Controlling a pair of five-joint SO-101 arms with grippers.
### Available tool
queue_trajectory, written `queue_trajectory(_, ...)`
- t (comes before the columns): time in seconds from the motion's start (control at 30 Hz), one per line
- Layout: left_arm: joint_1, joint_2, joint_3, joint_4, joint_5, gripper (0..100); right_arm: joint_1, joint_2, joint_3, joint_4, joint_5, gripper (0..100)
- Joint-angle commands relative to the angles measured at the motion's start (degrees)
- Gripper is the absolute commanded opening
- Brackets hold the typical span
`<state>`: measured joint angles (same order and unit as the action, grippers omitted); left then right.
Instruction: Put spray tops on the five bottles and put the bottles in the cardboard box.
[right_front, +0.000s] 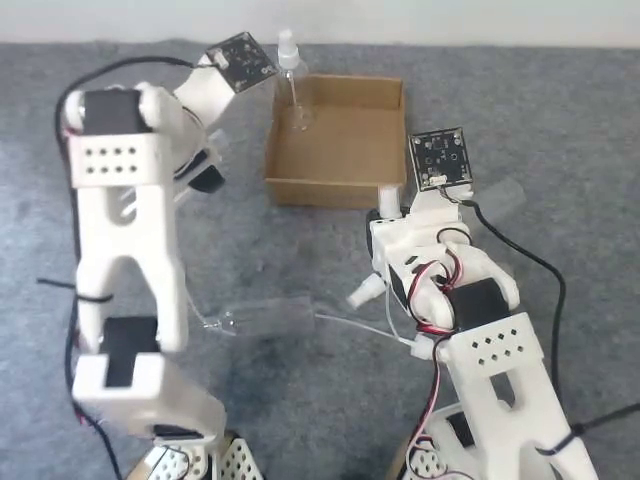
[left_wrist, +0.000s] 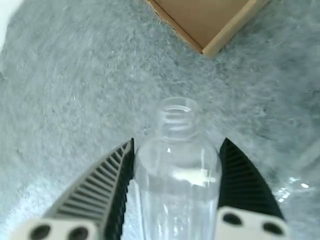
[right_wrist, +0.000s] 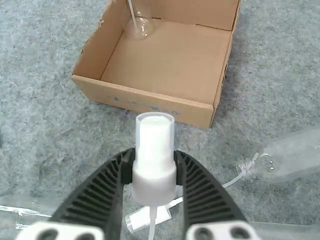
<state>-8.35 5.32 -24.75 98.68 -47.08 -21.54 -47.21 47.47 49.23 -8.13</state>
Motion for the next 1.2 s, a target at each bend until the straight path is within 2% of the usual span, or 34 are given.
queue_trajectory(0.0, 0.26, -8.70, 3.03, 1.58, 1.49, 21, 0.92, -2.15, -0.53, -1.19, -0.09, 3.3)
queue_trajectory(0.13, 0.35, -15.56, 10.42, -1.67, 1.58, 15, 0.92, -2.15, -0.53, -1.19, -0.09, 3.3)
queue_trajectory(0.27, -0.09, -22.68, 21.49, -7.82, 1.93, 16, 0.92, -2.15, -0.53, -1.19, -0.09, 3.3)
queue_trajectory(0.47, 0.35, -37.19, 38.37, -19.69, 7.56, 18, 0.92, -2.15, -0.53, -1.19, -0.09, 3.3)
queue_trajectory(0.67, 0.35, -48.97, 56.84, -35.60, 14.77, 22, 0.92, -2.15, -0.53, -1.19, -0.09, 3.3)
queue_trajectory(0.77, 0.35, -53.27, 63.25, -40.09, 17.41, 22, 0.92, -2.15, -0.53, -1.19, -0.09, 3.3)
queue_trajectory(0.97, 0.35, -60.92, 72.75, -48.18, 27.43, 22, 0.92, -2.15, -0.53, -1.27, -0.09, 3.3)
queue_trajectory(1.17, 0.44, -68.31, 84.26, -61.01, 35.25, 22, 0.92, -2.15, -0.53, -1.19, -0.09, 3.3)
